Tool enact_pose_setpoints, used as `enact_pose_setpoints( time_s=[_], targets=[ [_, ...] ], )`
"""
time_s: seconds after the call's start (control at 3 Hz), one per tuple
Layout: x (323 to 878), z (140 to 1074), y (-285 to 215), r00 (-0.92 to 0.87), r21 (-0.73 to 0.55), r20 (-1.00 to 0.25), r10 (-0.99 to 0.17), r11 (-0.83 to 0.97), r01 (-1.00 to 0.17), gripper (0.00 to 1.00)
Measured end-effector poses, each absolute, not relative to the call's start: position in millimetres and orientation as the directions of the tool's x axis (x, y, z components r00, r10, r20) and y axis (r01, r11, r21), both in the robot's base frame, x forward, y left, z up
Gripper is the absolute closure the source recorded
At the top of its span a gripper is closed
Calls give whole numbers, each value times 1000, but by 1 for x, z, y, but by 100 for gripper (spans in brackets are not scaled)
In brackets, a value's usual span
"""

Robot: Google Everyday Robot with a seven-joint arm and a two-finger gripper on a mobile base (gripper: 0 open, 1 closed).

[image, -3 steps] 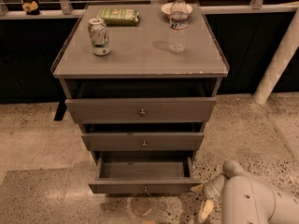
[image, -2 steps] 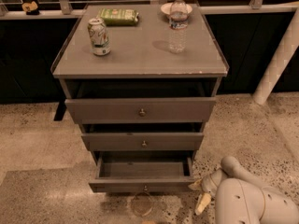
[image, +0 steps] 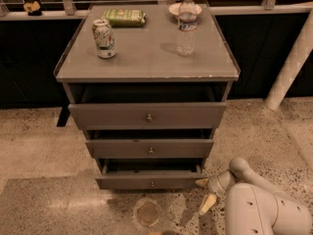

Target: Close bottom drawer

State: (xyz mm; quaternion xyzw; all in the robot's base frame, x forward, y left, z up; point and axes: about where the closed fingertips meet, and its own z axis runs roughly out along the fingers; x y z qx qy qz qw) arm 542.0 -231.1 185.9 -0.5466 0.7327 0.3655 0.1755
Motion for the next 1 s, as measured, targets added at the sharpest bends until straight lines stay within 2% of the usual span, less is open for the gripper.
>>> enact_pose_setpoints(
  time_s=[0.33,1.0],
  targets=[
    [542,186,-231,-341,344,-657,-673,135,-929,0],
    [591,194,-212,-302,255,-705,-642,169,-952,0]
  ],
)
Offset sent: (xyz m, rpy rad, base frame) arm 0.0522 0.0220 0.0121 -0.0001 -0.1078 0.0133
